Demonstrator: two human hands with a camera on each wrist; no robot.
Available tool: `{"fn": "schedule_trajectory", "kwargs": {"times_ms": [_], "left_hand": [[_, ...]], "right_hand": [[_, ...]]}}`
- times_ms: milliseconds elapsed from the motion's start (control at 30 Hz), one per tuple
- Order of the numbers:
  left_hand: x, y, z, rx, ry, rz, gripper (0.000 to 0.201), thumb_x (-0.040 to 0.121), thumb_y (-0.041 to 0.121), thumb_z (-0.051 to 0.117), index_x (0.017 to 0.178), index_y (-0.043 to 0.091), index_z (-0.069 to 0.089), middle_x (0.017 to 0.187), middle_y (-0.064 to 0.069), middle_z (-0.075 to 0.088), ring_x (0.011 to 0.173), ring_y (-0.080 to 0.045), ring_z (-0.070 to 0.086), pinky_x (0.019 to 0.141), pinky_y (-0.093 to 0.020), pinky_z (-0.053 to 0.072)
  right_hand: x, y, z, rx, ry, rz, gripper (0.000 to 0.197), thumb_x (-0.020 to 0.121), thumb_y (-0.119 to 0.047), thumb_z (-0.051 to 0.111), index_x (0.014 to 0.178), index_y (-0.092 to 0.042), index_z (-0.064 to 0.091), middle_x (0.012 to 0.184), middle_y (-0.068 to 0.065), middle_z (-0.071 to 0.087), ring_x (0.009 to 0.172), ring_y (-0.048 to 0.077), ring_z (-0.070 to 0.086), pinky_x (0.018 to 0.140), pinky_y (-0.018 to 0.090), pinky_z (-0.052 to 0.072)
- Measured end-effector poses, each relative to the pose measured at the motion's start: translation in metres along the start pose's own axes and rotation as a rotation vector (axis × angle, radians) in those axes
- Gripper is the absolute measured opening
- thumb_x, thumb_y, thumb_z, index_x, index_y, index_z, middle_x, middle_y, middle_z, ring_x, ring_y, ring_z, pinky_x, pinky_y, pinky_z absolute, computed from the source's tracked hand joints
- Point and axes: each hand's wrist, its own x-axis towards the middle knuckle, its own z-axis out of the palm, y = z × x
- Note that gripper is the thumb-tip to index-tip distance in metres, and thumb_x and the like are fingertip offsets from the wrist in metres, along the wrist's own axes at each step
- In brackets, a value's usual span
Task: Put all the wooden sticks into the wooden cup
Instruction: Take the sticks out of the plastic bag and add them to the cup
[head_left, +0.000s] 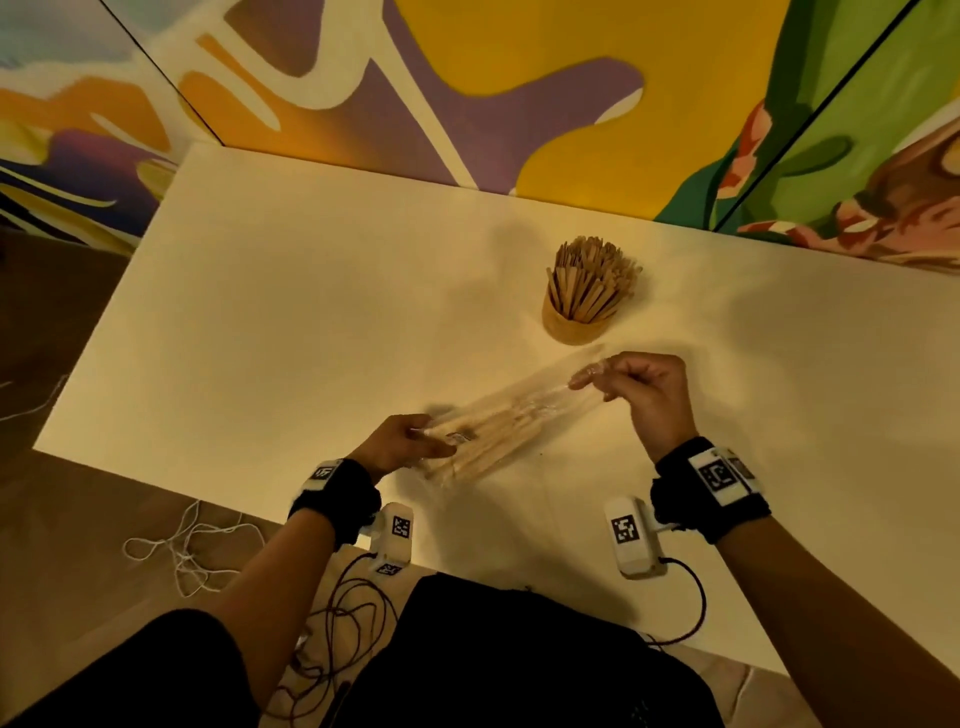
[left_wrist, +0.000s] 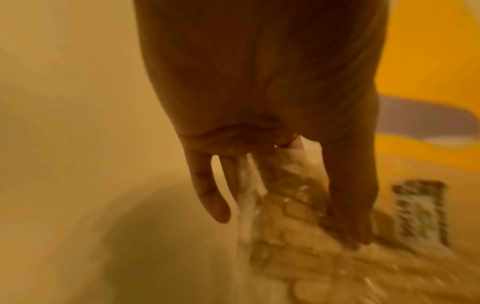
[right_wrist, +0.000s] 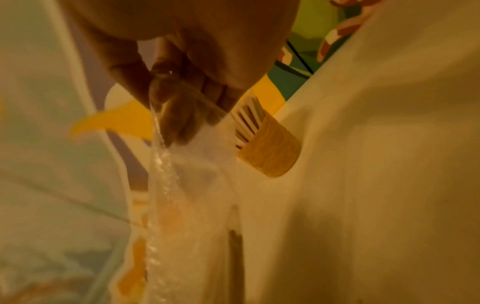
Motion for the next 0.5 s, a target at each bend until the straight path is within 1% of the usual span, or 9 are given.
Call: {"fn": "schedule_trajectory", "kwargs": {"times_ms": [67,100,167,200,267,333,400,467,500], "left_hand": [[-0.002,-0.005,-0.003,-0.247,0.036,-0.015,0.063,0.066,0.022,0.088,0.12,0.0,0.063,0.11,-0.017,0.068,0.084,-0.023,0.062,0.072,-0.033,0.048],[-0.003,-0.005,-0.002,-0.362,0.03,-0.014,0.068,0.066,0.025,0.087,0.123,-0.001,0.06,0.116,-0.019,0.065,0.093,-0.028,0.061,0.078,-0.038,0.049],[-0.009,0.0,0.002,-0.576,0.024,0.012,0.053,0.077,0.023,0.076,0.123,0.003,0.06,0.116,-0.015,0.066,0.098,-0.027,0.066,0.081,-0.038,0.054],[-0.011,0.002,0.004,-0.663,0.042,0.016,0.04,0.083,0.022,0.069,0.12,0.007,0.062,0.11,-0.01,0.069,0.093,-0.022,0.07,0.076,-0.034,0.058],[-0.014,0.008,0.011,-0.797,0.083,0.0,0.022,0.09,0.025,0.059,0.108,0.016,0.067,0.1,-0.002,0.073,0.087,-0.017,0.072,0.068,-0.031,0.059],[-0.016,0.011,0.018,-0.839,0.083,-0.025,0.026,0.084,0.034,0.06,0.106,0.022,0.067,0.106,-0.002,0.071,0.096,-0.02,0.069,0.073,-0.034,0.057],[-0.016,0.014,0.026,-0.808,0.093,-0.049,0.033,0.081,0.038,0.064,0.11,0.022,0.064,0.112,-0.005,0.067,0.099,-0.021,0.066,0.077,-0.034,0.055],[-0.016,0.015,0.031,-0.793,0.12,-0.051,0.04,0.085,0.034,0.065,0.119,0.014,0.061,0.116,-0.012,0.065,0.101,-0.024,0.066,0.081,-0.037,0.056],[-0.016,0.016,0.032,-0.798,0.136,-0.058,0.048,0.086,0.033,0.066,0.127,0.008,0.058,0.122,-0.016,0.063,0.107,-0.028,0.064,0.087,-0.039,0.054]], "right_hand": [[0.001,-0.009,-0.005,0.036,-0.005,0.024,0.016,0.073,0.002,0.058,0.059,0.006,0.062,0.071,0.014,0.073,0.072,0.028,0.068,0.063,0.026,0.047],[0.001,-0.012,-0.008,0.07,-0.014,0.049,0.014,0.073,0.001,0.061,0.06,0.006,0.063,0.072,0.018,0.072,0.071,0.032,0.068,0.066,0.033,0.05],[-0.004,-0.017,-0.01,0.207,-0.051,0.141,0.022,0.077,-0.001,0.062,0.057,-0.007,0.066,0.074,0.02,0.071,0.068,0.035,0.069,0.07,0.043,0.054],[-0.007,-0.019,-0.01,0.265,-0.078,0.181,0.029,0.081,-0.001,0.058,0.055,-0.012,0.064,0.078,0.021,0.072,0.068,0.034,0.069,0.068,0.041,0.055],[-0.015,-0.02,-0.009,0.31,-0.118,0.223,0.031,0.086,-0.003,0.054,0.058,-0.013,0.062,0.089,0.027,0.072,0.071,0.035,0.07,0.064,0.036,0.055],[-0.021,-0.02,-0.007,0.319,-0.168,0.269,0.019,0.086,-0.008,0.053,0.069,-0.005,0.061,0.096,0.032,0.069,0.075,0.037,0.07,0.063,0.035,0.055],[-0.025,-0.019,-0.008,0.366,-0.233,0.358,0.02,0.088,-0.013,0.048,0.087,0.003,0.06,0.102,0.035,0.066,0.08,0.039,0.069,0.065,0.036,0.056],[-0.029,-0.019,-0.011,0.418,-0.234,0.457,0.029,0.089,-0.01,0.037,0.098,0.004,0.061,0.106,0.034,0.066,0.086,0.039,0.069,0.065,0.037,0.056],[-0.03,-0.018,-0.014,0.423,-0.21,0.48,0.031,0.09,-0.007,0.035,0.1,0.004,0.062,0.107,0.032,0.067,0.087,0.039,0.069,0.064,0.037,0.057]]}}
